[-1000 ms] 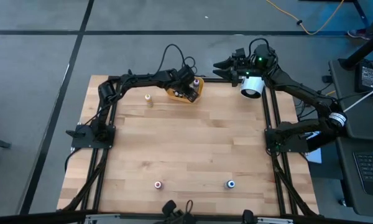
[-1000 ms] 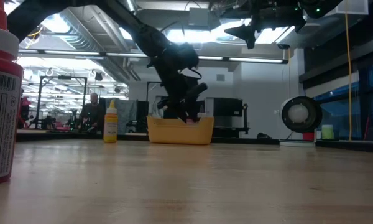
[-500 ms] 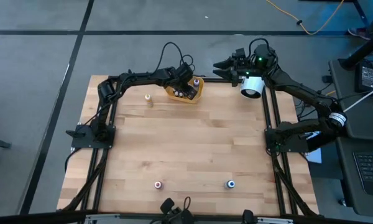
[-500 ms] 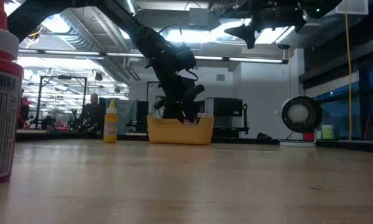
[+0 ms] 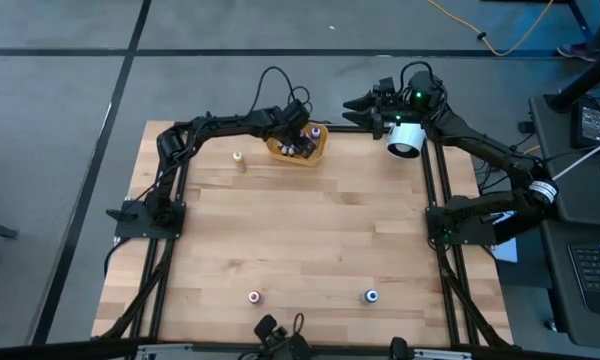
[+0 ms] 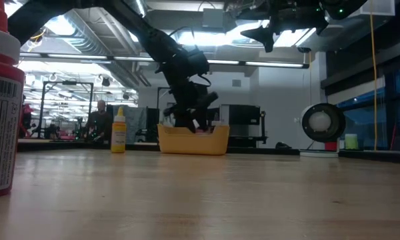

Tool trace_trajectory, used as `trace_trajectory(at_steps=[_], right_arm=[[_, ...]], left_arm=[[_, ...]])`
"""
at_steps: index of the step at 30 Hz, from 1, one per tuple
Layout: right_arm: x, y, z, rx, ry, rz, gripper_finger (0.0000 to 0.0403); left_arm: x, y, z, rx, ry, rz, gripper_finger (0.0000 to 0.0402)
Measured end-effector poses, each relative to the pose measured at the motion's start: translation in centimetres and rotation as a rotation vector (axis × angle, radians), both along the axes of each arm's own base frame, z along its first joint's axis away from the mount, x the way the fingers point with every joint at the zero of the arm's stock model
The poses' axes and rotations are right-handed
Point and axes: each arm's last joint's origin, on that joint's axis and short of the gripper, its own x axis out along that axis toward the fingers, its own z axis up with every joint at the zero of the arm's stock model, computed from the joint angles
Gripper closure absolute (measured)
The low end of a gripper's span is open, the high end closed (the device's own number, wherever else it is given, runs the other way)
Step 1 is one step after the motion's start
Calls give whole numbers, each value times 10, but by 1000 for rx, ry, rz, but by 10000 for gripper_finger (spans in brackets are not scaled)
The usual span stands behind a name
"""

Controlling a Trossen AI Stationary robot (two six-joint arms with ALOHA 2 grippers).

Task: Pick & Place food coloring
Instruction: Put the large pink food coloring bottle into the bin, then put the large yellow food coloring bottle into the bin

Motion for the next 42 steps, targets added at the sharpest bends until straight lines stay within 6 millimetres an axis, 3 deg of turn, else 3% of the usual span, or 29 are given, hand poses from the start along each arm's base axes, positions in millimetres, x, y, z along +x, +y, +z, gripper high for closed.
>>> trace_trajectory(at_steps=[7, 12, 19, 24, 26, 30, 35, 42], right_arm=[[0, 0, 0, 0, 0, 0, 163], [0, 0, 0, 0, 0, 0, 163], [0, 0, 0, -5, 1, 3, 163], [0, 0, 0, -25, 2, 10, 163], [0, 0, 0, -27, 4, 10, 163], [0, 0, 0, -46, 6, 11, 163], [0, 0, 0, -43, 7, 11, 163], [0, 0, -1, -38, 11, 11, 163]], left_arm=[[-2, 2, 2, -11, -11, 11, 199], [-3, -2, 22, -26, -57, -18, 199], [-14, -15, 92, 72, -142, -102, 199], [-46, -34, 138, 143, -105, -105, 200], [-61, -41, 148, 149, -48, -88, 201], [-87, -55, 152, 132, 113, -71, 199], [-112, -71, 140, 48, 236, -77, 195], [-145, -92, 130, 6, 265, -42, 184]])
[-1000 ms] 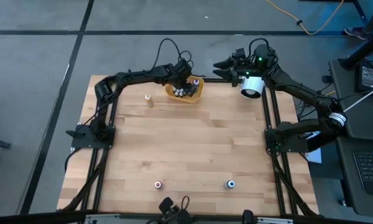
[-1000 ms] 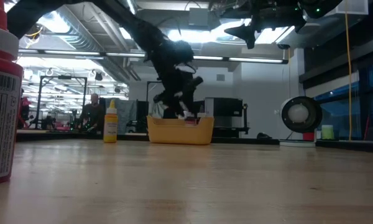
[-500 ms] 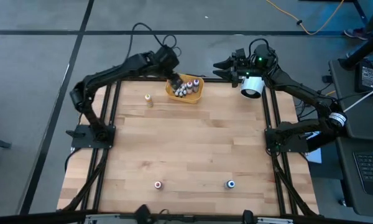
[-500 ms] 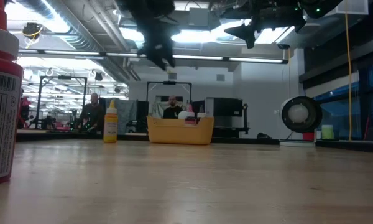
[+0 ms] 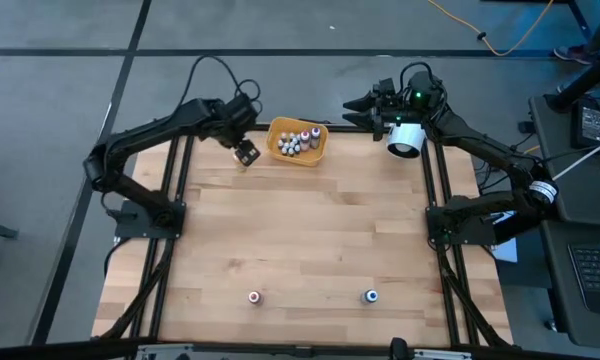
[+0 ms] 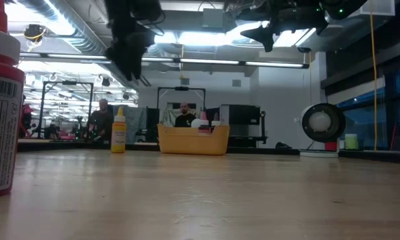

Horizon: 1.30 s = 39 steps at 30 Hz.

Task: Pick & Place food coloring
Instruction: Put the large yellow food coloring bottle into the bin

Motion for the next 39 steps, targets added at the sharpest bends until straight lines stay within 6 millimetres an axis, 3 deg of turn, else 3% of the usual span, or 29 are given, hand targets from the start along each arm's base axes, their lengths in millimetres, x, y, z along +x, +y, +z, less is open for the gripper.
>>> trace_trajectory(at_steps=[7, 17, 30, 39], right_arm=[[0, 0, -1, 8, 8, 0, 163], [0, 0, -3, 40, 25, -1, 163], [0, 0, -4, 54, 28, -2, 163], [0, 0, -4, 55, 29, -2, 163]], left_arm=[[-18, -11, -4, -5, -5, 0, 139], [-21, -1, -46, -13, 14, 43, 78], [-35, 14, -92, -48, -33, 109, 73], [-33, 20, -127, -66, -62, 131, 73]])
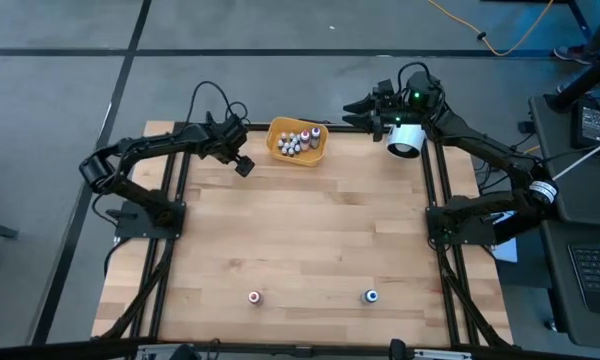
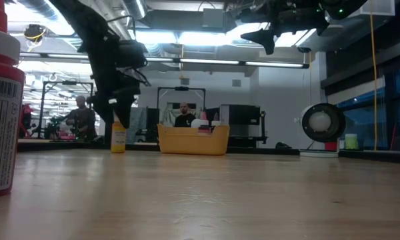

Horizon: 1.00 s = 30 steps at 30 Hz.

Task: Pick & Place food coloring
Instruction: Put the large yellow food coloring bottle into the bin

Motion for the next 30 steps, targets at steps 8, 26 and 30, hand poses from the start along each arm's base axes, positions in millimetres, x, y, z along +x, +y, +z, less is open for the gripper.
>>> trace_trajectory(at_steps=[8, 26, 30], right_arm=[[0, 0, 0, -3, 0, 2, 163], [0, 0, 0, -6, 0, 3, 163], [0, 0, 0, -6, 0, 3, 163]], left_arm=[[4, 3, -11, -27, 6, 12, 115], [5, 2, -9, -75, -26, 20, 266], [9, 2, 24, -69, -134, -13, 266]])
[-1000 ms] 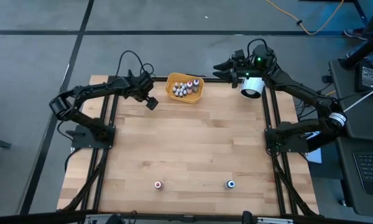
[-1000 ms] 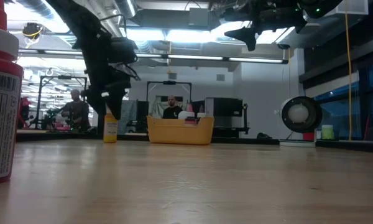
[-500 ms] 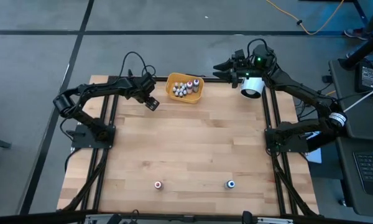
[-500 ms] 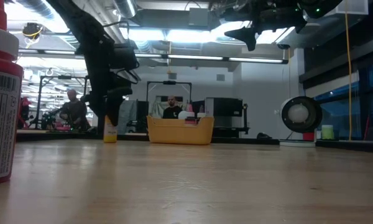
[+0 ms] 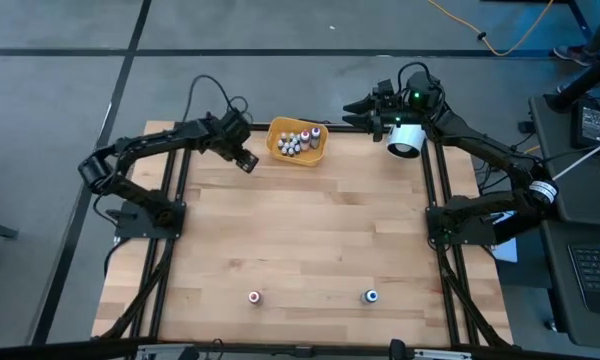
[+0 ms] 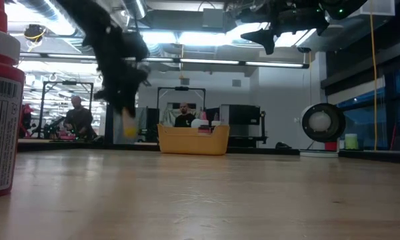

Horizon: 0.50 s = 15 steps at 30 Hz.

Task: Pick & Place food coloring
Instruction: Put the large yellow food coloring bottle into the bin

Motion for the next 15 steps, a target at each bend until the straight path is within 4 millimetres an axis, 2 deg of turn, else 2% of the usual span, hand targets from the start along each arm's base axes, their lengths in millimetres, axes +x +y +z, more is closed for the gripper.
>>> trace_trajectory(at_steps=[5, 10, 15], right_arm=[[0, 0, 0, 0, 0, 0, 163], [0, 0, 0, 2, 0, -1, 163], [0, 0, 0, 0, 0, -1, 163]], left_arm=[[-1, -5, 67, 54, -160, -45, 266], [-15, -18, 133, 134, -243, -78, 266], [-29, -31, 176, 173, -257, -98, 266]])
